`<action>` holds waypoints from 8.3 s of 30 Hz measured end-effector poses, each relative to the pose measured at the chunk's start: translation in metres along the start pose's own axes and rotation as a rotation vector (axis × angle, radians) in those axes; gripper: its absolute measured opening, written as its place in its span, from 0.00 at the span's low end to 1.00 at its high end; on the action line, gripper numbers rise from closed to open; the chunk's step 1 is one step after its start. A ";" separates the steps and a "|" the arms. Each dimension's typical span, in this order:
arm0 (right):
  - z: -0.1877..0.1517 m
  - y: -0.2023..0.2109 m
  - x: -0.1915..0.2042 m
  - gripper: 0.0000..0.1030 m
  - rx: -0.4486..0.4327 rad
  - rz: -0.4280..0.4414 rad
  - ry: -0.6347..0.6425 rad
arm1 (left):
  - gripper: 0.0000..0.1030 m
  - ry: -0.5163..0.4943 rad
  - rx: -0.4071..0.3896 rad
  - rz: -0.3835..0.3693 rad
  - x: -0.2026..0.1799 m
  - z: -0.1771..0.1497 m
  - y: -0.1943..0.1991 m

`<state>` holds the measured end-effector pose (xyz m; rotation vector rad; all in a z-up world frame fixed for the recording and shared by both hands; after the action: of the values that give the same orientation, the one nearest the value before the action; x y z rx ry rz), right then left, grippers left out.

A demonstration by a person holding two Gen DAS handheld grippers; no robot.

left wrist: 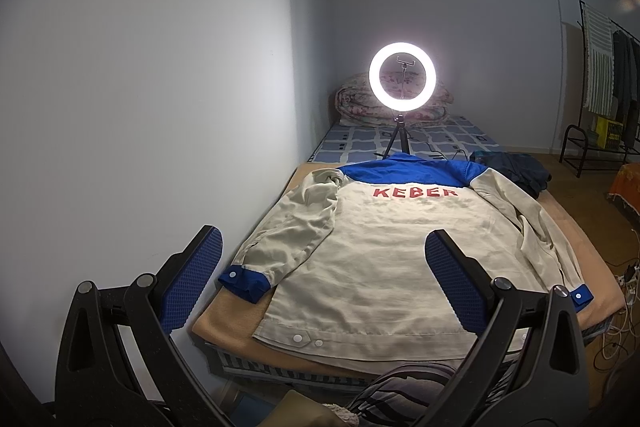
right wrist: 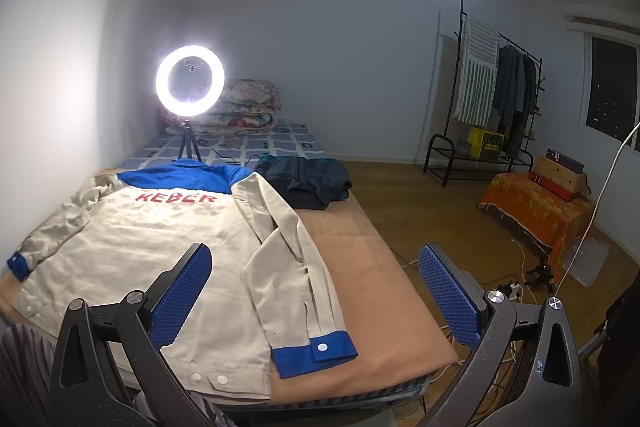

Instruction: Fold large clothes

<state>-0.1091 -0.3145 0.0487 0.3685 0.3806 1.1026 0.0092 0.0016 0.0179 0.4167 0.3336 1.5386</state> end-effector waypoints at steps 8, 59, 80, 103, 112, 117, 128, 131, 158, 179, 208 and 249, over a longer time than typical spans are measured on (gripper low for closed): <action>0.001 0.000 0.001 1.00 0.001 -0.002 0.000 | 1.00 -0.003 -0.002 0.002 0.002 0.000 0.001; 0.056 -0.098 0.134 1.00 0.028 0.157 0.223 | 1.00 0.012 0.043 0.197 0.063 -0.037 -0.107; 0.086 -0.163 0.294 1.00 0.108 0.581 0.352 | 0.76 0.118 0.153 0.130 0.106 -0.071 -0.158; -0.059 -0.258 0.522 0.61 0.913 1.060 -0.001 | 0.60 0.169 0.287 0.066 0.133 -0.123 -0.180; -0.087 -0.259 0.559 0.51 0.986 1.083 -0.066 | 0.49 0.194 0.324 0.070 0.146 -0.132 -0.184; -0.086 -0.262 0.566 0.07 1.016 1.115 -0.088 | 0.42 0.219 0.324 0.055 0.152 -0.134 -0.180; -0.027 -0.261 0.484 0.04 0.901 1.091 -0.005 | 0.40 0.218 0.299 -0.069 0.138 -0.118 -0.205; -0.038 -0.275 0.480 0.04 0.947 1.051 0.011 | 0.40 0.196 0.338 -0.122 0.125 -0.115 -0.237; -0.103 -0.279 0.476 0.05 0.947 1.086 0.047 | 0.24 0.412 0.353 -0.127 0.129 -0.103 -0.328; -0.046 -0.268 0.447 0.12 0.727 1.069 -0.164 | 0.22 0.248 0.194 -0.100 0.156 -0.058 -0.282; -0.052 -0.356 0.526 0.15 0.820 0.964 -0.165 | 0.22 0.013 0.116 -0.144 0.122 -0.075 -0.239; -0.044 -0.448 0.433 0.15 0.837 0.613 0.107 | 0.57 0.224 0.430 -0.432 0.118 -0.156 -0.205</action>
<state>0.3958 -0.0976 -0.2487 1.2275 0.8607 1.5268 0.1208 0.1304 -0.2088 0.4696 0.8806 1.0847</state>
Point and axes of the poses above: each gripper's, at about its wrist camera, not at the fingertips, and y roughly against the way its jaws point, x to its left, z to its top, the point moved 2 cm from there along -y, roughly the way its jaws point, and after that the axes turned 4 degrees about x, right-handed, at the moved point
